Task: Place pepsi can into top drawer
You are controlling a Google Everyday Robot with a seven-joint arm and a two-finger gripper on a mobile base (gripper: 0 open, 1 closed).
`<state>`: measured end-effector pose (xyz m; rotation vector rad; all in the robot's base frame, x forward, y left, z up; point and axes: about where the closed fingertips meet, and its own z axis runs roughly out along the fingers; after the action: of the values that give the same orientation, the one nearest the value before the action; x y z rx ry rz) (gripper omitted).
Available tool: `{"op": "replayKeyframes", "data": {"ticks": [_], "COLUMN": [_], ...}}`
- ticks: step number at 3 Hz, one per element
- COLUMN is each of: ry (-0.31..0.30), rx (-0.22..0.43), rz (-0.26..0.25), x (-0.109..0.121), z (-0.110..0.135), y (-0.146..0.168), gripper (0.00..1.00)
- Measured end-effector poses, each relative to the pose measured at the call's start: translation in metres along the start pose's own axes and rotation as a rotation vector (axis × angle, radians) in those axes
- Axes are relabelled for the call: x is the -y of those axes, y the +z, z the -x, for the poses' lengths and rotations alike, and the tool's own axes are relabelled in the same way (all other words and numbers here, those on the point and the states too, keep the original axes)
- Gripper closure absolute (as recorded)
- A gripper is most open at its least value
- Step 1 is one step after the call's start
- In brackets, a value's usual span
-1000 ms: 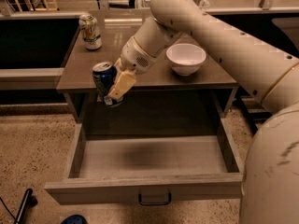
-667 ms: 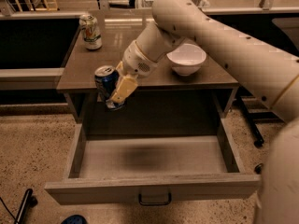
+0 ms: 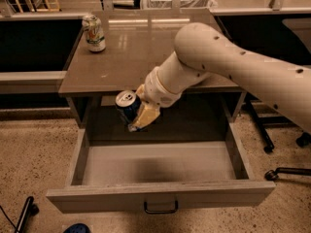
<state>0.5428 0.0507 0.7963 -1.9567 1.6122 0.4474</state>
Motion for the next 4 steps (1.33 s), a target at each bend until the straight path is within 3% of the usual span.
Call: {"op": "replayKeyframes", "data": {"ticks": [1,2,3,4], "ry": [0.007,0.029,0.049,0.051], "rx": [-0.009,0.017,0.047,0.046], "rz": [0.013,-0.026,-0.087,-0.093], "x": [-0.008,-0.01,-0.028,-0.035], "z": [-0.007,-0.026,-0.085,-0.109], "y": [0.005,0.022,0.065,0.084], "gripper": [1.0,1.0,1.0,1.0]}}
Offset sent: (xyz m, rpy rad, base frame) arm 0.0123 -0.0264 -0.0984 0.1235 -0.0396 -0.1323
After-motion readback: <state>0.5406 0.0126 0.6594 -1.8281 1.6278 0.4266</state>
